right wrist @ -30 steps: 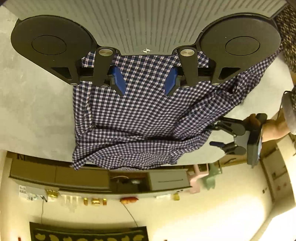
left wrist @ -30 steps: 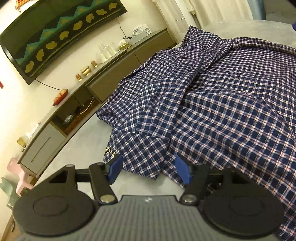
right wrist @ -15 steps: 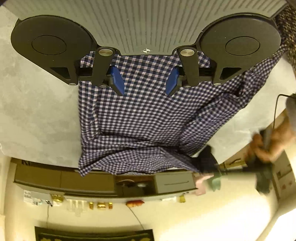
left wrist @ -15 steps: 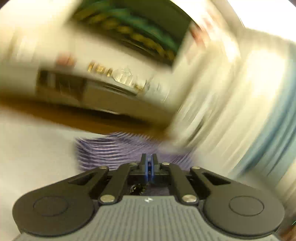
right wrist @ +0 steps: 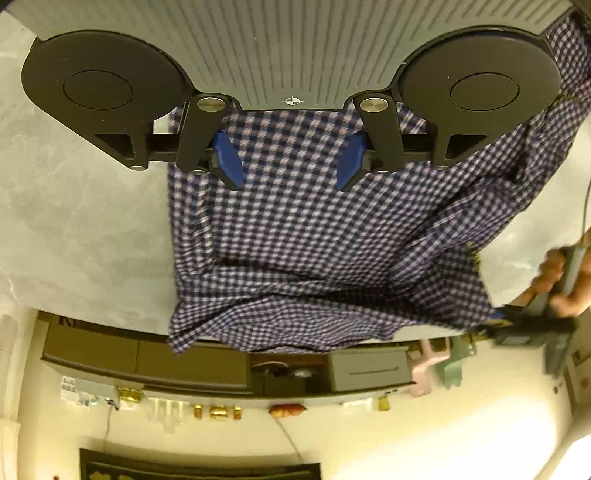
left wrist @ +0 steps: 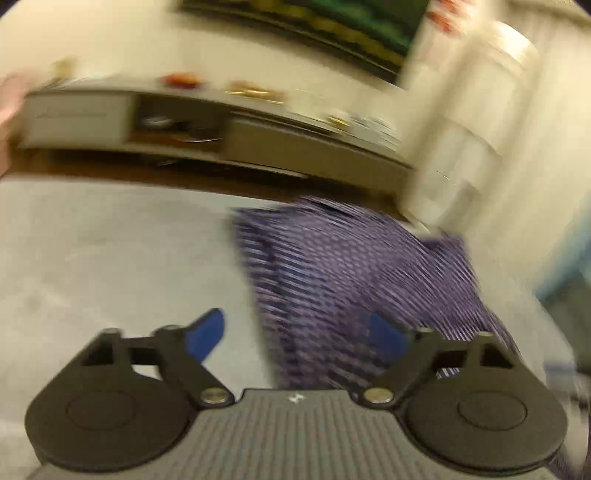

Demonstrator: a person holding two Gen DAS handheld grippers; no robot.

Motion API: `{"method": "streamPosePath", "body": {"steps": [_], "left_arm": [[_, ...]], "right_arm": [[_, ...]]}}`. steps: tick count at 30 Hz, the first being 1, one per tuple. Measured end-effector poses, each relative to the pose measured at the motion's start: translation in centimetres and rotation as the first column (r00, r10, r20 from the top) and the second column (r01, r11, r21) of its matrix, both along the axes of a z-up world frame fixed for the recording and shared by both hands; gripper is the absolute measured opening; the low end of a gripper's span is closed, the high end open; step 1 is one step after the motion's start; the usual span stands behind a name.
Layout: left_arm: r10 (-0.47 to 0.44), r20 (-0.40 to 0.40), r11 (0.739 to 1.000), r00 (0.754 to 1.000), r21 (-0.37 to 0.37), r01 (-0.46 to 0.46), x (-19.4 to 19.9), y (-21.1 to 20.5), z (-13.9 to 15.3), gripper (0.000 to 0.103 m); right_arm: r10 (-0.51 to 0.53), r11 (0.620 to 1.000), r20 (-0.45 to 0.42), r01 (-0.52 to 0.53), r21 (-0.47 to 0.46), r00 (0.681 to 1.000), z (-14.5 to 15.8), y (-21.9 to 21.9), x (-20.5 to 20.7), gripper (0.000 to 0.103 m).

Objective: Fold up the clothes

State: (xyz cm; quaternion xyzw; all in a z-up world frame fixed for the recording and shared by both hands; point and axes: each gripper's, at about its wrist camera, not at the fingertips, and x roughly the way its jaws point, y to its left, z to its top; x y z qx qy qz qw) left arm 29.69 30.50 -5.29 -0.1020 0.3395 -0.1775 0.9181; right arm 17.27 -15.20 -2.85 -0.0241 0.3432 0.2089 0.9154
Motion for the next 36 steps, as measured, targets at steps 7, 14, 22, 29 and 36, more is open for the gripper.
{"method": "streamPosePath", "body": {"steps": [7,14,22,29,36], "left_arm": [[-0.097,-0.012,0.995,0.995,0.035,0.097,-1.1,-1.2,-1.9,0.100],[-0.234,0.081,0.970,0.969,-0.042,0.238,-3.6,-1.6,-0.6,0.102],[-0.345,0.048,0.931,0.937,0.142,0.336,-3.5,-7.7,-2.9,0.079],[0.114,0.081,0.759,0.990,-0.650,-0.034,0.4,2.5,0.6,0.005],[0.193,-0.294,0.671,0.936,-0.656,-0.344,1.0,5.3,-6.4,0.005]], "right_arm": [[0.021,1.000,-0.007,-0.021,0.015,1.000,0.2,1.0,0.7,0.061],[0.027,1.000,-0.005,-0.026,0.006,1.000,0.3,1.1,0.8,0.061],[0.049,0.999,0.000,-0.049,0.006,0.999,0.4,1.9,0.6,0.061],[0.034,0.999,-0.006,-0.035,-0.019,0.999,-0.1,1.8,0.9,0.061],[0.014,0.999,-0.033,-0.016,-0.047,0.999,-0.8,1.2,0.7,0.061]]}}
